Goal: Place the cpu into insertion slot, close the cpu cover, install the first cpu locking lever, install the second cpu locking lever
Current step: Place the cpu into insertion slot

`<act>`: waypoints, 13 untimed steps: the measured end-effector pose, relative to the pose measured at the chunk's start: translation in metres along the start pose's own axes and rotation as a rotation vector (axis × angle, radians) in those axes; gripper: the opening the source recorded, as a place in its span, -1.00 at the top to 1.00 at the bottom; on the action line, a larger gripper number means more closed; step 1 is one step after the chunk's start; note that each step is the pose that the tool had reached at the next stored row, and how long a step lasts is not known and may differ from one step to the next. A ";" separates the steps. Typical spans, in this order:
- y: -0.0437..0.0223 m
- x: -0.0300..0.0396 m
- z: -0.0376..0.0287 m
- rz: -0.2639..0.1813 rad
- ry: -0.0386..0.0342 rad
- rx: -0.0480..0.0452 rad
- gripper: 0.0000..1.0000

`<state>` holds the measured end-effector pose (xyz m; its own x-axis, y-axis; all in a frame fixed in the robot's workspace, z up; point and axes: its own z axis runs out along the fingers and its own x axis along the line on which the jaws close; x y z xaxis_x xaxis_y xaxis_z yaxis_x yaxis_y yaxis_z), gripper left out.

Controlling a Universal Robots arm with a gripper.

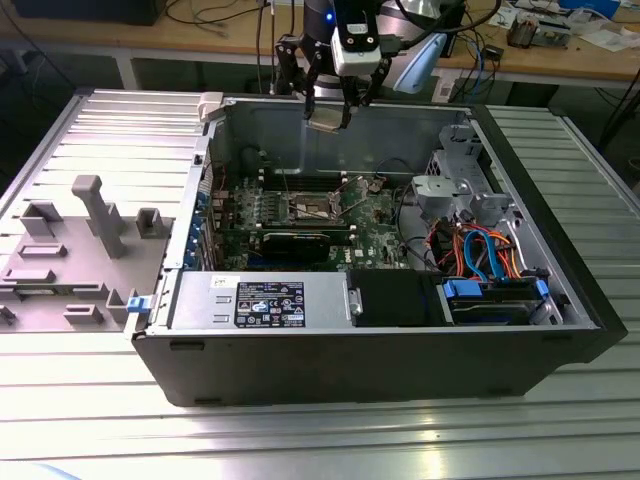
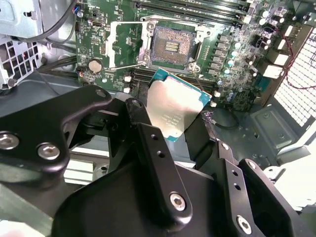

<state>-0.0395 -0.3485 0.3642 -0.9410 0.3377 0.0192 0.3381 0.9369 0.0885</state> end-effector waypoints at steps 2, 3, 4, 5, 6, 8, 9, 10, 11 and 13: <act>0.0000 0.0000 0.0000 0.000 0.0000 0.0000 -0.08; 0.0000 0.0000 0.0000 0.000 0.0000 0.0000 -0.08; 0.0000 0.0000 0.0000 0.000 -0.0001 0.0000 -0.08; 0.0000 0.0000 0.0000 0.000 0.0000 0.0000 -0.08; 0.0000 0.0000 0.0000 0.001 0.0000 0.0000 -0.08; 0.0000 0.0000 0.0000 0.001 -0.0001 0.0000 -0.08; 0.0000 0.0000 0.0000 0.001 0.0000 0.0000 -0.08; 0.0000 0.0000 0.0000 0.001 -0.0001 -0.0001 -0.08; 0.0000 0.0000 0.0000 0.001 -0.0001 0.0000 -0.08; 0.0000 0.0000 0.0000 0.002 -0.0002 -0.0001 -0.08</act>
<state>-0.0395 -0.3485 0.3642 -0.9403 0.3399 0.0192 0.3402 0.9362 0.0885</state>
